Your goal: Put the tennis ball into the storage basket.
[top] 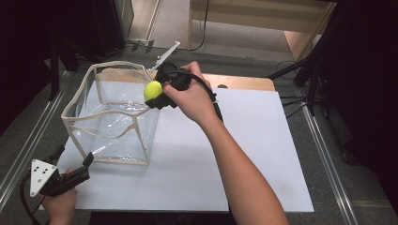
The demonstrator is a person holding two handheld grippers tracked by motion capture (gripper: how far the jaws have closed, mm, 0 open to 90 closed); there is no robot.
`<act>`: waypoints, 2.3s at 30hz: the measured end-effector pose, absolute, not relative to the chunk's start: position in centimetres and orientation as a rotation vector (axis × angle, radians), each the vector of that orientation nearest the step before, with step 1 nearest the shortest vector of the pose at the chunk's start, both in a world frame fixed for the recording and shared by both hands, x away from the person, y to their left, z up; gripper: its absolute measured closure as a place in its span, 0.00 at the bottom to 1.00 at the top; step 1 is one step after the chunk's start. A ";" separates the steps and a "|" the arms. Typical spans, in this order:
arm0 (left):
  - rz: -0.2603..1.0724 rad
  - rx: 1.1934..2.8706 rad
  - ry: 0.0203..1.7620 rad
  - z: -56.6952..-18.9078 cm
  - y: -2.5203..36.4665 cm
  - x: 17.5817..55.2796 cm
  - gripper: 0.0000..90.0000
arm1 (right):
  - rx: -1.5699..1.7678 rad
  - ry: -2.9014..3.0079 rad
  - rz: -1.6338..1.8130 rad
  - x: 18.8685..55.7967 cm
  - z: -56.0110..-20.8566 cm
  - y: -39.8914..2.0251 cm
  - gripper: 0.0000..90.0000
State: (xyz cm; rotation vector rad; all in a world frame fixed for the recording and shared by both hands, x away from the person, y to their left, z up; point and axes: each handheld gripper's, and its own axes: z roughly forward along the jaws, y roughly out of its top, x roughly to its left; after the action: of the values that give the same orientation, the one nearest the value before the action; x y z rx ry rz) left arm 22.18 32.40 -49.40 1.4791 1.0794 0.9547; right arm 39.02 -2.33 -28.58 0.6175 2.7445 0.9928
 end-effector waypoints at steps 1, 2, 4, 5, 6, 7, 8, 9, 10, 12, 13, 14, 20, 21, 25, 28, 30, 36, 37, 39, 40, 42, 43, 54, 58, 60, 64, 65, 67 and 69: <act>0.955 1.479 1.079 -49.4 32.4 22.2 0.08 | 0.606 2.748 0.990 39.1 -28.5 -2.2 0.26; 0.955 1.479 1.079 -49.4 32.4 22.2 0.08 | 0.611 2.745 0.995 39.1 -28.5 -2.0 0.26; 0.954 1.480 1.079 -49.4 32.4 22.2 0.08 | 0.594 2.747 0.995 39.3 -28.4 -1.7 0.26; 0.955 1.478 1.078 -49.4 32.4 22.2 0.08 | 0.593 2.747 0.996 39.4 -28.4 -1.5 0.27; 0.953 1.476 1.077 -49.4 32.4 22.2 0.08 | 0.592 2.748 0.989 39.4 -28.4 -1.3 0.27; 0.953 1.476 1.078 -49.4 32.4 22.2 0.08 | 0.587 2.747 0.999 39.5 -28.4 -1.1 0.26; 0.953 1.476 1.079 -49.4 32.4 22.2 0.08 | 0.586 2.747 0.993 39.6 -28.4 -1.0 0.27; 0.953 1.476 1.078 -49.4 32.4 22.2 0.08 | 0.591 2.746 0.997 39.6 -28.5 -0.7 0.26; 0.952 1.476 1.078 -49.4 32.4 22.2 0.08 | 0.588 2.746 0.990 39.7 -28.5 -0.6 0.26; 0.953 1.476 1.078 -49.4 32.4 22.2 0.08 | 0.576 2.747 0.990 39.9 -28.7 -0.3 0.26; 0.953 1.476 1.078 -49.4 32.4 22.2 0.08 | 0.581 2.747 0.989 39.9 -28.7 -0.1 0.26; 0.953 1.477 1.076 -49.4 32.4 22.2 0.08 | 0.583 2.744 0.988 39.9 -28.8 0.0 0.26; 0.952 1.477 1.078 -49.4 32.4 22.2 0.08 | 0.577 2.752 0.982 40.4 -29.4 0.8 0.26; 0.951 1.476 1.076 -49.4 32.4 22.2 0.08 | 0.581 2.755 0.979 40.4 -29.5 0.9 0.26; 0.951 1.475 1.076 -49.4 32.4 22.2 0.08 | 0.585 2.768 0.969 40.7 -30.0 1.2 0.26; 0.951 1.479 1.076 -49.4 32.5 22.2 0.08 | 0.594 2.777 0.958 40.8 -30.2 1.5 0.26; 0.950 1.479 1.076 -49.4 32.5 22.2 0.08 | 0.592 2.796 0.948 40.9 -30.4 1.7 0.26; 0.950 1.476 1.076 -49.4 32.4 22.2 0.08 | 0.603 2.796 0.938 40.7 -30.6 1.9 0.16; 0.950 1.475 1.076 -49.4 32.4 22.2 0.08 | 0.607 2.796 0.959 40.7 -30.5 1.8 0.15; 0.951 1.476 1.076 -49.4 32.4 22.2 0.08 | 0.612 2.766 0.970 40.6 -30.3 1.6 0.11; 0.951 1.479 1.077 -49.4 32.4 22.2 0.08 | 0.629 2.749 0.975 40.4 -30.1 1.5 0.10; 0.950 1.475 1.076 -49.4 32.4 22.2 0.08 | 0.626 2.743 0.998 40.3 -29.9 1.1 0.07; 0.951 1.475 1.076 -49.4 32.4 22.2 0.08 | 0.622 2.740 1.010 40.2 -29.8 0.8 0.01; 0.955 1.483 1.077 -49.4 32.4 22.2 0.08 | 0.678 2.694 1.056 38.8 -29.9 -2.1 0.00; 0.954 1.479 1.077 -49.4 32.4 22.2 0.08 | 0.683 2.690 1.056 38.3 -30.3 -2.8 0.00; 0.955 1.479 1.076 -49.4 32.4 22.2 0.08 | 0.694 2.683 1.052 38.1 -30.6 -3.1 0.00; 0.955 1.479 1.076 -49.4 32.3 22.2 0.08 | 0.696 2.675 1.059 37.9 -31.2 -3.6 0.00; 0.955 1.479 1.076 -49.4 32.3 22.2 0.08 | 0.701 2.673 1.054 37.8 -31.4 -3.8 0.00; 0.955 1.479 1.075 -49.4 32.4 22.2 0.08 | 0.695 2.664 1.062 37.6 -31.6 -4.1 0.00; 0.955 1.480 1.076 -49.4 32.4 22.2 0.08 | 0.702 2.659 1.068 37.4 -31.9 -4.4 0.00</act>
State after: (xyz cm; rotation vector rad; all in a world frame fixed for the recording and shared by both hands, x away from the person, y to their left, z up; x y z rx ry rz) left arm 22.23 32.36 -49.44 1.4805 1.0764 0.9552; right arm 37.41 -4.35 -31.87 0.7023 2.6589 1.0680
